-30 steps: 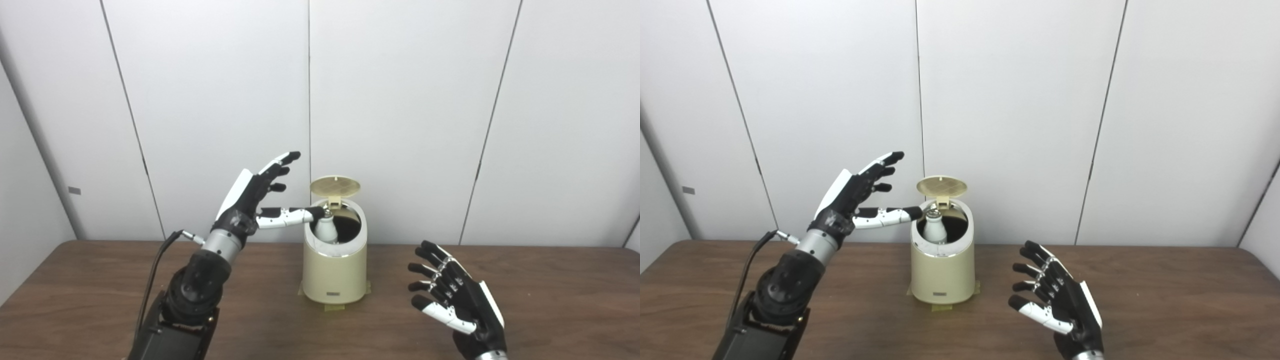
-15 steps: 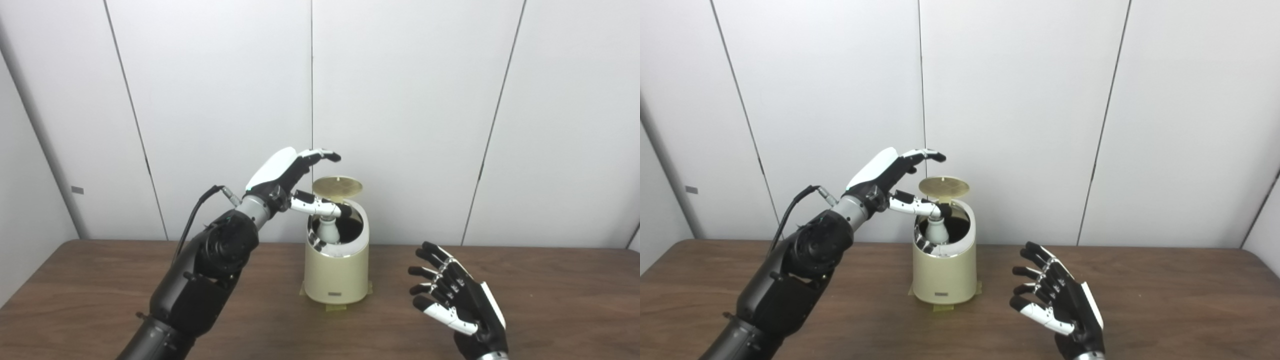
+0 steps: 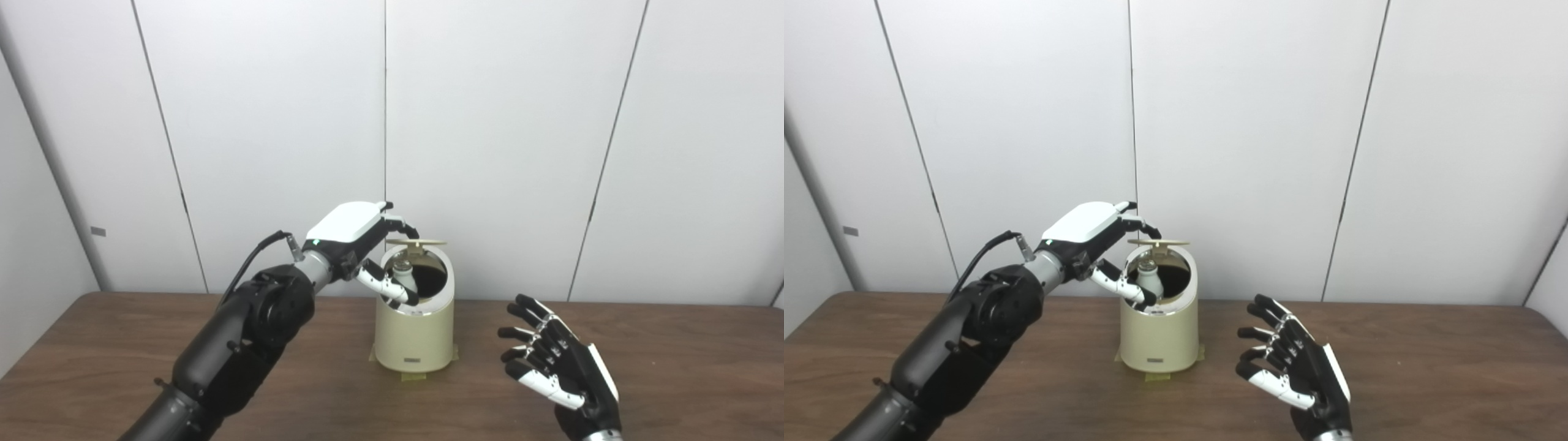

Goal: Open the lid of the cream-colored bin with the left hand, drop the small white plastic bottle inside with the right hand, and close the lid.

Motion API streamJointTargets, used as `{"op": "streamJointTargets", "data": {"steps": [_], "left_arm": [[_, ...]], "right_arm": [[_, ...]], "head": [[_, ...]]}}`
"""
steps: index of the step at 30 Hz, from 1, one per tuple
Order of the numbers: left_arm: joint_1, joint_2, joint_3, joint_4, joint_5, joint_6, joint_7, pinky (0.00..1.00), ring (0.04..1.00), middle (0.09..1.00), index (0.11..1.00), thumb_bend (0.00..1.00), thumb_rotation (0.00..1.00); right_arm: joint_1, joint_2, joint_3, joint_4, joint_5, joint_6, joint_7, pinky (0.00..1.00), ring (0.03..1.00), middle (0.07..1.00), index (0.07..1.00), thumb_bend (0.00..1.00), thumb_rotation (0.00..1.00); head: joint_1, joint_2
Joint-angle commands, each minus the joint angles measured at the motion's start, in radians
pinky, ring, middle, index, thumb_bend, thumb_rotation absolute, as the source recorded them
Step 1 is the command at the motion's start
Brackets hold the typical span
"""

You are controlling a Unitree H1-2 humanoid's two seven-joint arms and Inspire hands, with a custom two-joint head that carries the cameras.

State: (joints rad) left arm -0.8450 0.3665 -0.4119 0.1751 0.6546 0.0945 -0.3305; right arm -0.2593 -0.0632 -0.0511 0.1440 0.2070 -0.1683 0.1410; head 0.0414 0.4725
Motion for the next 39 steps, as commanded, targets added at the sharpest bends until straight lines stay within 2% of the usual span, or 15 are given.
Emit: {"op": "streamJointTargets", "data": {"steps": [1,11,26,32,39], "left_arm": [[-0.044,0.022,0.011,-0.042,0.017,-0.024,-0.001,1.00,1.000,0.819,0.776,0.99,0.39],[-0.017,0.037,0.017,-0.118,0.045,-0.044,-0.045,1.00,1.000,0.806,0.766,0.98,0.37],[0.001,0.044,0.012,-0.150,0.084,-0.072,-0.098,1.00,0.980,0.793,0.752,1.00,0.45],[0.011,0.043,0.001,-0.145,0.110,-0.073,-0.134,1.00,0.964,0.787,0.741,1.00,0.37],[0.022,0.035,-0.014,-0.133,0.132,-0.075,-0.174,1.00,0.971,0.775,0.730,1.00,0.36]], "right_arm": [[-0.033,0.002,0.002,-0.031,-0.006,-0.024,0.000,0.47,0.668,0.811,0.809,0.83,0.27],[-0.033,0.012,0.005,-0.045,-0.031,-0.009,-0.007,0.47,0.664,0.809,0.810,0.84,0.29],[-0.035,0.020,0.008,-0.065,-0.047,0.019,-0.023,0.47,0.668,0.811,0.809,0.85,0.28],[-0.032,0.022,0.010,-0.085,-0.052,0.037,-0.027,0.47,0.669,0.814,0.811,0.85,0.30],[-0.033,0.022,0.008,-0.088,-0.045,0.042,-0.024,0.47,0.668,0.811,0.812,0.86,0.30]], "head": [[0.000,0.002],[-0.007,0.010],[-0.016,0.025],[-0.017,0.032],[-0.019,0.038]]}}
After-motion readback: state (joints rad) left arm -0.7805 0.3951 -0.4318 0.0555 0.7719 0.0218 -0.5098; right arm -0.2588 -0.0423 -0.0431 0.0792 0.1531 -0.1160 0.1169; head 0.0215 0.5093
